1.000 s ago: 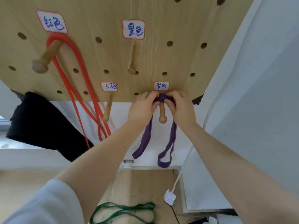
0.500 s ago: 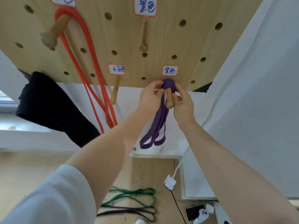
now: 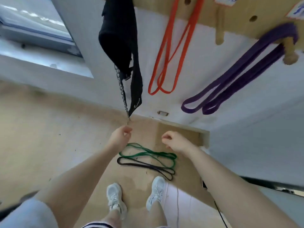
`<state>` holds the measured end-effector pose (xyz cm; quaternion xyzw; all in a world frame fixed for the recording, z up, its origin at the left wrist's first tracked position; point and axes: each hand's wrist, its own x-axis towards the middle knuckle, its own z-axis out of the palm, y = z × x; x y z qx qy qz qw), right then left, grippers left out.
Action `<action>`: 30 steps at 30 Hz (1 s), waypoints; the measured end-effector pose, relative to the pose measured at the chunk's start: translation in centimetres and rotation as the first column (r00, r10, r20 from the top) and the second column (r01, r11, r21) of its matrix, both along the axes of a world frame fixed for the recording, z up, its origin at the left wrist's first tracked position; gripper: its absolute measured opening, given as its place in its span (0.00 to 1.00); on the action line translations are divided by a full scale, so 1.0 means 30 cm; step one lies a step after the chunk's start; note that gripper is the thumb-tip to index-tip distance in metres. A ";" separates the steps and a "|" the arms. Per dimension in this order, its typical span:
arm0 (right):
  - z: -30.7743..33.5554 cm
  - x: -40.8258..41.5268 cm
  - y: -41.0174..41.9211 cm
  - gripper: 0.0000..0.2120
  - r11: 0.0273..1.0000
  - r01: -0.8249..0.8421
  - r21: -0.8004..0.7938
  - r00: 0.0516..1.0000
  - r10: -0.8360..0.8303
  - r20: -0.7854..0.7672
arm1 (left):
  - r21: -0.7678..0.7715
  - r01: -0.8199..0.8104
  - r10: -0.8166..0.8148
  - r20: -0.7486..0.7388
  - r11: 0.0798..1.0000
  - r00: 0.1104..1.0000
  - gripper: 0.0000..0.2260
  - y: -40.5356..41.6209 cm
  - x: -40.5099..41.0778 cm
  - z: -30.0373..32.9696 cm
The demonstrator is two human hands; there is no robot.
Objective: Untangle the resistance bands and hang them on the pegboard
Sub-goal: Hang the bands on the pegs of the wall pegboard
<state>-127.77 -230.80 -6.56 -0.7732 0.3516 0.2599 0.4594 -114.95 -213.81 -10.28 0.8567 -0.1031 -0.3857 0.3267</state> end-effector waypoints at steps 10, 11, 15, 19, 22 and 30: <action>-0.903 0.245 0.417 0.12 0.965 -0.234 -0.119 0.964 0.214 -0.157 | 0.093 -0.161 0.174 -0.151 0.983 0.973 0.12 0.349 0.092 -0.818; -0.994 0.260 0.434 0.12 0.959 -0.249 -0.132 0.960 0.226 -0.162 | 0.112 -0.163 0.180 -0.153 0.980 0.972 0.13 0.361 0.091 -0.902; -1.374 0.323 0.466 0.15 0.931 -0.327 -0.160 0.942 0.309 -0.127 | 0.145 -0.194 0.217 -0.163 0.970 0.963 0.13 0.376 0.094 -1.248; -1.760 0.390 0.470 0.15 0.881 -0.394 -0.260 0.919 0.383 -0.095 | 0.200 -0.171 0.196 -0.109 0.965 0.975 0.14 0.354 0.102 -1.636; -2.002 0.421 0.456 0.16 0.801 -0.456 -0.388 0.883 0.460 -0.087 | 0.248 -0.196 0.217 -0.061 0.949 0.974 0.16 0.330 0.099 -1.894; -2.284 0.464 0.405 0.13 0.632 -0.514 -0.580 0.808 0.584 -0.078 | 0.216 -0.414 0.419 0.025 0.884 0.908 0.13 0.268 0.053 -2.127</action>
